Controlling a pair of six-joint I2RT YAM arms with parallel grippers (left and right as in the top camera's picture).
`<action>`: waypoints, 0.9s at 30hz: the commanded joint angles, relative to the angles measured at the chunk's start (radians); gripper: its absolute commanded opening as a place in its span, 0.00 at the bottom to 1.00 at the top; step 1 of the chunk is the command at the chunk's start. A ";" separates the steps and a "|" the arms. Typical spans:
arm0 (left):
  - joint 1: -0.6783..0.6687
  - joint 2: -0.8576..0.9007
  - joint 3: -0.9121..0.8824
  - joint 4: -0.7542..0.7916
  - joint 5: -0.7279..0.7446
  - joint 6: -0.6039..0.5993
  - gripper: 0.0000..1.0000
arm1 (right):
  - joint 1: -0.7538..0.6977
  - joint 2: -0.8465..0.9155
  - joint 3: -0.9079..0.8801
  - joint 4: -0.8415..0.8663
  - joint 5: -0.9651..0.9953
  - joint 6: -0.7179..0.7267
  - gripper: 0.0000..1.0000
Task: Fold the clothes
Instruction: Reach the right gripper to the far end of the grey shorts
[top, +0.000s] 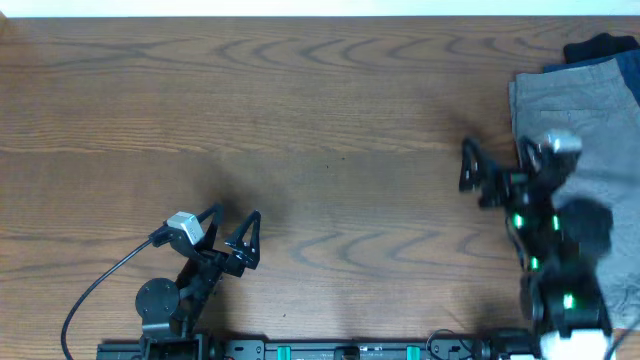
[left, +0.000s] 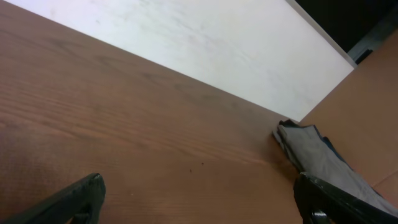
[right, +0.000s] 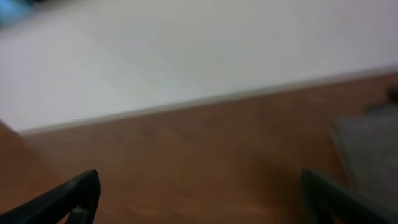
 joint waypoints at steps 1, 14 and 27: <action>0.005 -0.011 -0.020 -0.036 0.018 -0.009 0.98 | 0.008 0.196 0.150 -0.089 0.069 -0.093 0.99; 0.005 -0.011 -0.020 -0.036 0.018 -0.009 0.98 | 0.000 0.752 0.691 -0.591 0.104 -0.215 0.99; 0.005 -0.011 -0.020 -0.036 0.018 -0.009 0.98 | -0.026 0.962 0.834 -0.531 0.525 -0.327 0.99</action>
